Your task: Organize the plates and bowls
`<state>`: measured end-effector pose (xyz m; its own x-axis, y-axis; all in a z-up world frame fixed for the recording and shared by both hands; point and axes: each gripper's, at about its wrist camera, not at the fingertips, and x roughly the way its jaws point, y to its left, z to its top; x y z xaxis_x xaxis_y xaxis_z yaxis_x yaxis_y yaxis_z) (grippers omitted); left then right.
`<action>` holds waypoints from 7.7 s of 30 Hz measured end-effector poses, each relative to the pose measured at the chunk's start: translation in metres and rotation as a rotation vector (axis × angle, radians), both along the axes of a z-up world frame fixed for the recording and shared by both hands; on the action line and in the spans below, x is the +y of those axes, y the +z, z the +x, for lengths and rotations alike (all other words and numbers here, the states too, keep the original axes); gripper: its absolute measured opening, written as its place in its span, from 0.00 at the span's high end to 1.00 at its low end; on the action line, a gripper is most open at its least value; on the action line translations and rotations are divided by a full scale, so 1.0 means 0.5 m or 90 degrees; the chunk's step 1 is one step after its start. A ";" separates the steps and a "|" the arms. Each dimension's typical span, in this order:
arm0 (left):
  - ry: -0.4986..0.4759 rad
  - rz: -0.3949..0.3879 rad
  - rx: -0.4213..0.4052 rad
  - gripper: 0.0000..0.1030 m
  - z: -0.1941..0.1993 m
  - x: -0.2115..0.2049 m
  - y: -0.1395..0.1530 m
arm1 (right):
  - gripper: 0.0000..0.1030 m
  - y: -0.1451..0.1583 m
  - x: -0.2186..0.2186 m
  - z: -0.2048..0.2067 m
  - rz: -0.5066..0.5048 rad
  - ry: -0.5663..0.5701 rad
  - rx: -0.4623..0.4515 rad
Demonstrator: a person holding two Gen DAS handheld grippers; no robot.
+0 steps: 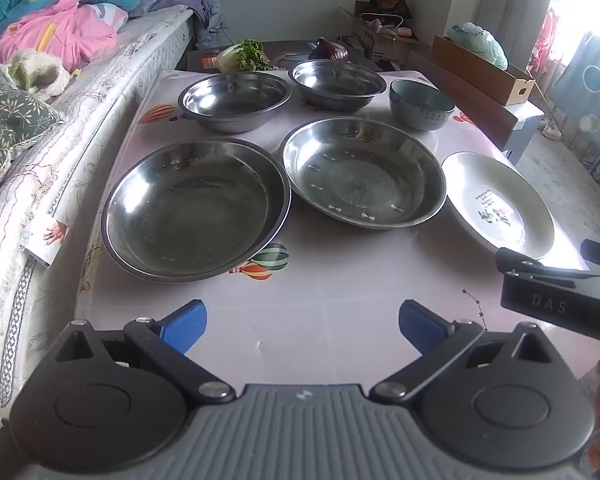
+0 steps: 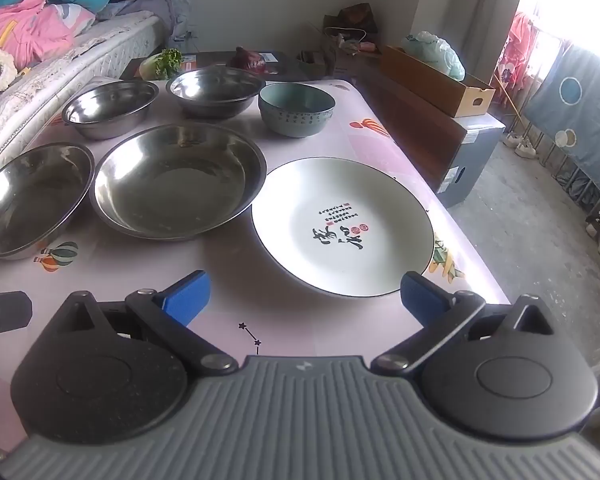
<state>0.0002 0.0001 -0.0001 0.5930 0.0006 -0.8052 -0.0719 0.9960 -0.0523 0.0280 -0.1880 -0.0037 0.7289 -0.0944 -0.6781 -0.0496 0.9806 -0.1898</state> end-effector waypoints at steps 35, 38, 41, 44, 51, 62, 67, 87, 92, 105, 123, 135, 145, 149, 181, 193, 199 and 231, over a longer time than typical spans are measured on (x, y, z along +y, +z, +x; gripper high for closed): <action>0.008 0.015 -0.004 0.00 -0.005 0.006 0.002 | 0.01 0.001 0.011 -0.005 -0.004 0.010 0.000; 0.008 0.014 -0.005 0.00 -0.006 0.007 0.001 | 0.01 -0.001 0.012 -0.004 -0.005 0.010 0.001; 0.008 0.008 -0.005 0.00 -0.006 0.008 0.000 | 0.01 -0.001 0.013 -0.005 -0.005 0.010 0.001; 0.008 -0.004 -0.003 0.00 -0.008 0.011 -0.002 | 0.01 -0.002 0.013 -0.006 -0.005 0.010 0.001; 0.009 -0.023 -0.003 0.00 -0.007 0.013 -0.004 | 0.01 -0.005 0.015 -0.005 -0.008 0.011 0.003; 0.016 -0.098 0.001 0.00 -0.002 0.033 -0.007 | 0.01 -0.011 0.011 0.000 -0.006 0.010 0.003; 0.044 -0.129 0.029 0.00 0.008 0.063 0.012 | 0.01 -0.017 0.013 0.003 -0.015 0.014 -0.001; 0.138 -0.086 -0.102 0.00 0.136 0.281 0.016 | 0.01 0.107 0.093 0.133 0.050 0.264 -0.152; 0.146 -0.046 -0.115 0.00 0.221 0.333 0.017 | 0.01 0.158 0.159 0.266 0.124 0.327 -0.144; 0.072 0.006 -0.045 0.07 0.505 0.401 -0.071 | 0.20 0.048 0.306 0.624 0.275 0.307 0.126; 0.061 -0.136 0.066 0.88 0.645 0.418 -0.153 | 0.82 -0.113 0.330 0.746 0.308 0.237 0.294; 0.064 -0.144 0.089 0.88 0.619 0.433 -0.122 | 0.84 -0.102 0.329 0.742 0.308 0.256 0.318; 0.068 -0.124 0.087 0.88 0.636 0.429 -0.124 | 0.89 -0.111 0.337 0.753 0.305 0.248 0.313; 0.069 -0.128 0.076 0.88 0.635 0.428 -0.114 | 0.89 -0.108 0.334 0.755 0.309 0.245 0.310; 0.053 -0.090 0.002 0.88 0.626 0.394 0.008 | 0.89 0.000 0.298 0.767 0.346 0.275 0.237; -0.009 -0.094 -0.003 0.88 0.715 0.283 0.052 | 0.89 0.048 0.165 0.803 0.362 0.215 0.191; -0.040 -0.102 0.021 0.88 0.785 0.201 0.025 | 0.89 0.028 0.086 0.836 0.337 0.166 0.185; -0.078 -0.084 0.013 0.71 0.787 0.083 0.024 | 0.81 0.007 -0.085 0.837 0.408 0.128 0.158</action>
